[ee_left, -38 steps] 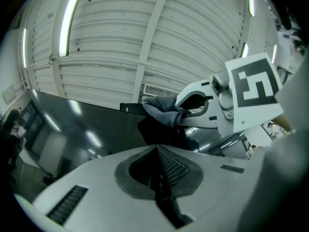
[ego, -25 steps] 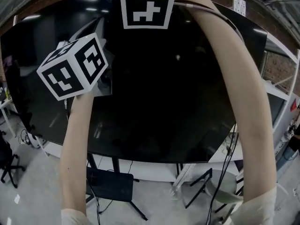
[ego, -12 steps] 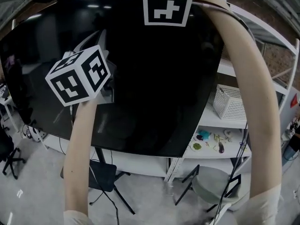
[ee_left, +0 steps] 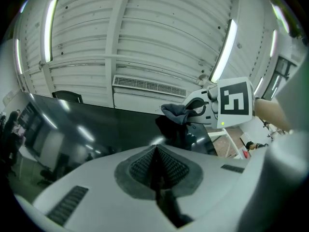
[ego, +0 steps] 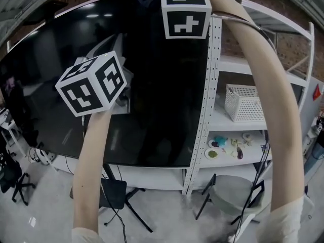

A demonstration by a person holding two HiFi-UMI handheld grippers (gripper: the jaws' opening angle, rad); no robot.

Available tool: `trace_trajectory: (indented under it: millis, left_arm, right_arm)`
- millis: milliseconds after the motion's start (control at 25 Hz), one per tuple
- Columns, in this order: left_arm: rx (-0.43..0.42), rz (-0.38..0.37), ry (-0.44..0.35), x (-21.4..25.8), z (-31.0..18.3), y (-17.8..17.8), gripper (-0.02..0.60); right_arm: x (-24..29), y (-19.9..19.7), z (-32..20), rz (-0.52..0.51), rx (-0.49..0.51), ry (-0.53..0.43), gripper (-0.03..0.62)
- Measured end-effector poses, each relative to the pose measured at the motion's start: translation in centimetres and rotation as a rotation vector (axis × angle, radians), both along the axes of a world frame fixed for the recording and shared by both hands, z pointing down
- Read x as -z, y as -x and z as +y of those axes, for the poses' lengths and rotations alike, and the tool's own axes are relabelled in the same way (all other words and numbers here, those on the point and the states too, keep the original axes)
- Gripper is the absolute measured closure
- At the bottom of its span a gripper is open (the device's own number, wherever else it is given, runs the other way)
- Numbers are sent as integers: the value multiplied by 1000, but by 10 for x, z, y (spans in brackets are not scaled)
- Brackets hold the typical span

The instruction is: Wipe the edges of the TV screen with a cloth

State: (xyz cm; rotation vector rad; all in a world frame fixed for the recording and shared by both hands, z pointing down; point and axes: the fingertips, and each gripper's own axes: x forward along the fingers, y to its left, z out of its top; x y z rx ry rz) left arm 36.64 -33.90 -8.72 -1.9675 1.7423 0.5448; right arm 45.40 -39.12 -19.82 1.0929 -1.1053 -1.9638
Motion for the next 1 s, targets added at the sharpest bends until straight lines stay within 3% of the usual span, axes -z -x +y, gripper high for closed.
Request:
trace_trajectory:
  millis: [280, 560, 720, 1000]
  left_arm:
    - [-59, -35, -3, 0, -14, -52, 567]
    - [-117, -44, -4, 1, -30, -94, 566]
    - [-146, -55, -10, 6, -28, -115, 568]
    - [-184, -72, -4, 8, -39, -145, 568]
  right_arm:
    - [2, -59, -13, -70, -25, 3, 545]
    - [4, -86, -26, -148, -19, 3, 545]
    - [4, -99, -21, -238, 39, 40, 545]
    - [3, -116, -21, -483, 227, 159, 545]
